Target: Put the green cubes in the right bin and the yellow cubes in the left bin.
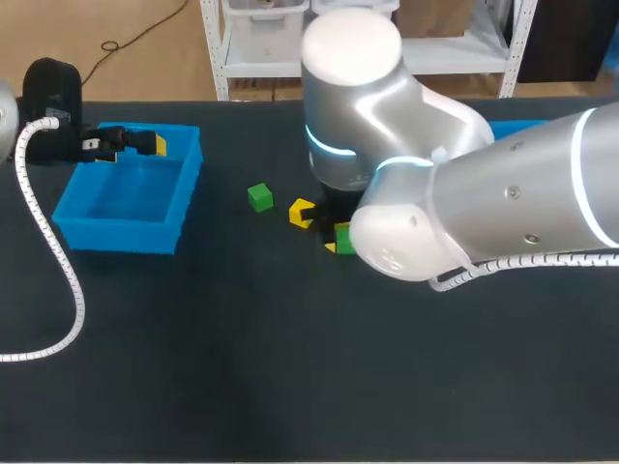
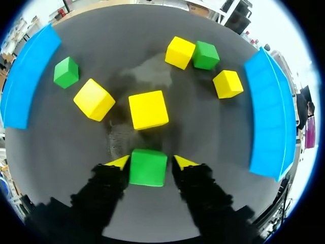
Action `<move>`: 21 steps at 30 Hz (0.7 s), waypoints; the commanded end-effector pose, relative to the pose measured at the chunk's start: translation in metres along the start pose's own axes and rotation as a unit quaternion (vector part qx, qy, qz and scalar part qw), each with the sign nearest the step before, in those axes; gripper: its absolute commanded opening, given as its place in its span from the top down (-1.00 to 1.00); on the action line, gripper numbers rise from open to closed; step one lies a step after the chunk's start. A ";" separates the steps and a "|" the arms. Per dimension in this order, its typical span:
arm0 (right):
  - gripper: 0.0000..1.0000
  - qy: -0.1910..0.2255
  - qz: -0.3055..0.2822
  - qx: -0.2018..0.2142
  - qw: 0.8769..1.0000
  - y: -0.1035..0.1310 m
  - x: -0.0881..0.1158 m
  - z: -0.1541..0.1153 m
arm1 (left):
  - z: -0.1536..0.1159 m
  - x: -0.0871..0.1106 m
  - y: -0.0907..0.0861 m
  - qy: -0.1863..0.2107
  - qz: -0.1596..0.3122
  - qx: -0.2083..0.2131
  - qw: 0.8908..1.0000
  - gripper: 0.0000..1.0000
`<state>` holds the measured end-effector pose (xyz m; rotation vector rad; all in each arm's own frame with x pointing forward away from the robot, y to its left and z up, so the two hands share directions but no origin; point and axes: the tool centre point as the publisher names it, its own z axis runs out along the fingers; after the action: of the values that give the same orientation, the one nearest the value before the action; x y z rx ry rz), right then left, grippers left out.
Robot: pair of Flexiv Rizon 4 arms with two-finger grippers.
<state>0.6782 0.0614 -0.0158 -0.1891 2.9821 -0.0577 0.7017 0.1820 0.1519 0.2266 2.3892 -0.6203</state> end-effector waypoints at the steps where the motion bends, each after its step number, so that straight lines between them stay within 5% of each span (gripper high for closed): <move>1: 1.00 -0.001 0.002 -0.003 1.000 -0.003 -0.002 -0.002 | 0.000 0.002 0.002 -0.004 0.001 0.005 1.000 -1.00; 6: 1.00 -0.051 -0.035 0.005 0.998 -0.002 -0.006 -0.022 | 0.000 0.002 0.002 -0.004 0.001 0.005 1.000 -1.00; 11: 1.00 -0.143 -0.075 -0.009 0.987 -0.016 -0.015 -0.083 | 0.000 0.002 0.002 -0.004 0.001 0.005 1.000 -1.00; 17: 1.00 -0.229 -0.037 -0.013 0.973 -0.077 -0.041 -0.151 | 0.000 0.002 0.002 -0.004 0.001 0.005 1.000 -1.00; 21: 1.00 -0.245 0.038 -0.011 0.969 -0.131 -0.056 -0.167 | 0.000 0.002 0.002 -0.004 0.001 0.005 1.000 -1.00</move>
<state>0.7341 -0.0001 0.1341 -0.1906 2.6823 -0.0477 0.7017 0.1820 0.1519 0.2265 2.3892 -0.6203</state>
